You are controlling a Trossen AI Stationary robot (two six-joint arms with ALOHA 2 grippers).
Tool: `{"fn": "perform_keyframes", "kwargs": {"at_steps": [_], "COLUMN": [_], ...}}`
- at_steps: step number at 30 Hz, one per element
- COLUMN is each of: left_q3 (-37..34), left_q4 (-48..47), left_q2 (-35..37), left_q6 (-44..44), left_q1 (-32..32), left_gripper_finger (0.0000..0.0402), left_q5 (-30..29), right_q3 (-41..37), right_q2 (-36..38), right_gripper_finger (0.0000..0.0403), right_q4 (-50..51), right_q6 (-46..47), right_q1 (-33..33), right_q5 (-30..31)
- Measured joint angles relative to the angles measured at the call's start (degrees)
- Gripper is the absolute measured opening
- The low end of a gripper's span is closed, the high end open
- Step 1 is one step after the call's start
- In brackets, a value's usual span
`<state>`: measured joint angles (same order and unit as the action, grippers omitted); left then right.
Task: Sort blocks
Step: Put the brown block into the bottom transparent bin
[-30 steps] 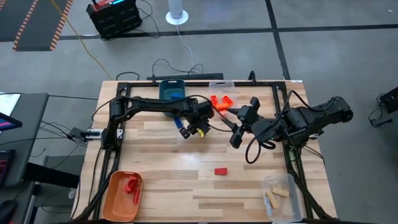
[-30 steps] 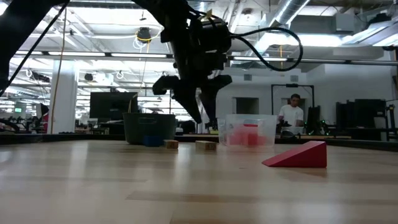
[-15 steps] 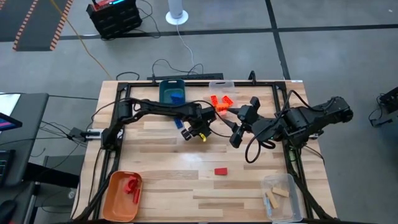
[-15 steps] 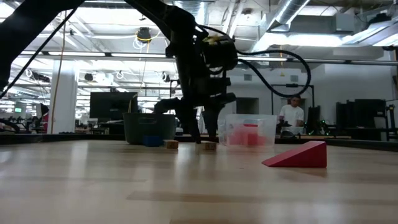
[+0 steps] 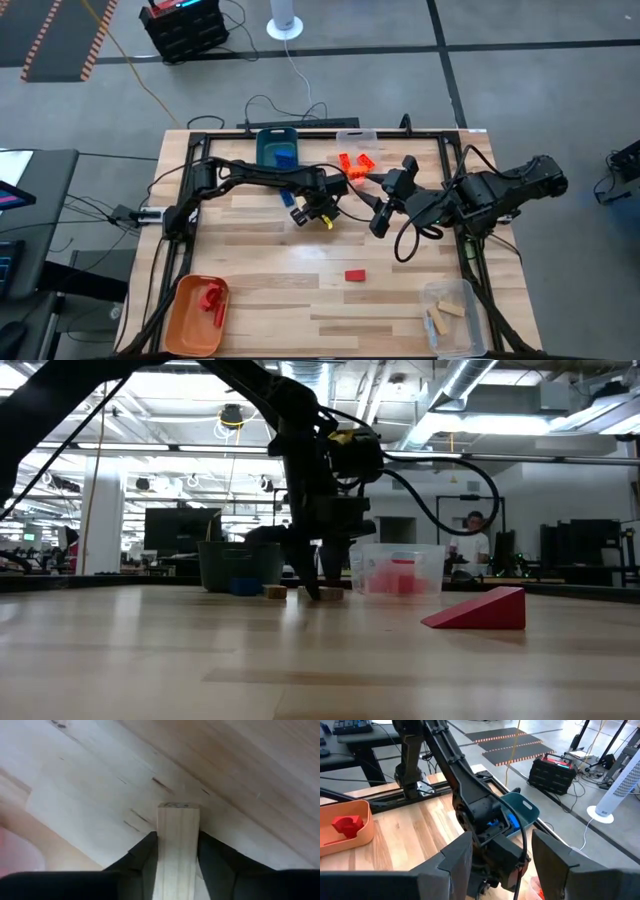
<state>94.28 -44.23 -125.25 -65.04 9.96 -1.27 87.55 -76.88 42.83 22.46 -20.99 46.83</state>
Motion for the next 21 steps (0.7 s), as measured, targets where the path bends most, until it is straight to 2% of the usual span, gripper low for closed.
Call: {"fn": "perform_keyframes", "kwargs": {"at_steps": [3,10,16,21], "left_q3": [0.1,6.2,16.9,22.1], "left_q4": [-0.3,-7.7,-15.4,-19.8], "left_q2": [0.3,-0.4,0.0,0.4], "left_q6": [0.3,7.6,25.0,38.2], "left_q1": [-0.2,-0.3,-0.3,0.8], "left_gripper_finger": [0.0093,0.0093,0.0093,0.0093], "left_q5": [-0.6,-0.7,-0.2,8.2], "right_q3": [0.0,0.0,0.0,0.0], "right_q2": [0.0,0.0,0.6,5.4], "right_gripper_finger": [0.0195,0.0195,0.0195,0.0193], "right_q4": [0.0,0.1,1.7,3.2], "right_q6": [0.0,-1.2,-2.2,-0.3], "right_q1": [0.0,0.5,1.7,-1.0], "right_q5": [0.0,0.0,0.0,2.8]}}
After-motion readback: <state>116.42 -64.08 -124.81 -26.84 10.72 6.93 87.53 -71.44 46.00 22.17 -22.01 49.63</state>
